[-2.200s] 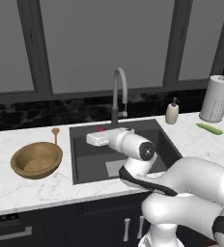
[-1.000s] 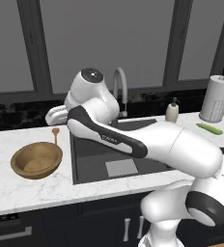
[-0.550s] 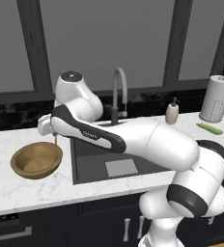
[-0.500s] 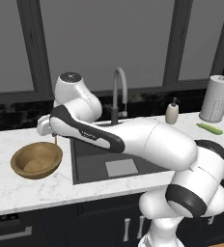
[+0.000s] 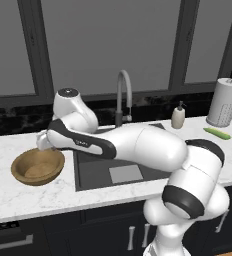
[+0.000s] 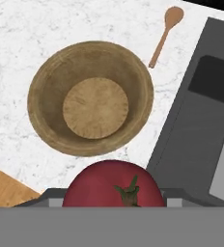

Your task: Pick the tomato from the sink and place it in the bowl. Then pick the bowl and place it in the microwave. Then close the microwave door and press the start button.

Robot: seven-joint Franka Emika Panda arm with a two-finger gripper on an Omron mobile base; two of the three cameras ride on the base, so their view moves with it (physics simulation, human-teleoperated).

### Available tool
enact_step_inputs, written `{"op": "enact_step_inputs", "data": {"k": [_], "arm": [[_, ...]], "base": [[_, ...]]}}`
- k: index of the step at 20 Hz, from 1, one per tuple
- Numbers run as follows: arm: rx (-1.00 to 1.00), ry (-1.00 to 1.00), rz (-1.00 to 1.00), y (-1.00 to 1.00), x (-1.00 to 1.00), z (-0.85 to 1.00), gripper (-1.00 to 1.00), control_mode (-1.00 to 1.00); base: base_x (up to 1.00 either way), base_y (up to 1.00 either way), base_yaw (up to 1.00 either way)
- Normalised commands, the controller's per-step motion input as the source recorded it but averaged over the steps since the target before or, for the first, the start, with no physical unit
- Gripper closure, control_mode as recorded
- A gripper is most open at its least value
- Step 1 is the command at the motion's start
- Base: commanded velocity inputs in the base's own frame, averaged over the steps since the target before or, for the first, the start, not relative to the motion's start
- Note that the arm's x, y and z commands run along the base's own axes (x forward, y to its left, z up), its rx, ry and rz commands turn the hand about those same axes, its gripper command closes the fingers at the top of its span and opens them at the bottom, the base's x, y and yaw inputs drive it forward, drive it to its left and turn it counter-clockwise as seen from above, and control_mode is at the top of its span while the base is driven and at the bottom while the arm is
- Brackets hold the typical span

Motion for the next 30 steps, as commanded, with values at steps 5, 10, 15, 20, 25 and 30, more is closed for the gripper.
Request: {"op": "enact_step_inputs", "data": {"k": [5, 10, 15, 20, 25, 30], "arm": [[0.00, 0.01, 0.00, 0.18, 0.45, -0.20, 1.00, -1.00], [0.00, 0.06, 0.00, 0.31, 0.49, -0.20, 1.00, -1.00], [0.00, 0.10, 0.00, 0.30, 0.36, -0.43, 1.00, -1.00], [-0.03, 0.10, -0.01, 0.25, 0.20, -0.33, 1.00, -1.00], [-0.14, 0.08, -0.12, 0.29, 0.01, -0.20, 1.00, -1.00], [-0.12, 0.09, -0.12, 0.09, 0.29, -0.31, 1.00, -1.00]], "base": [[0.00, 0.00, 0.00], [0.00, 0.00, 0.00], [0.00, 0.00, 0.00], [0.00, 0.00, 0.00], [0.00, 0.00, 0.00], [0.00, 0.00, 0.00]]}}
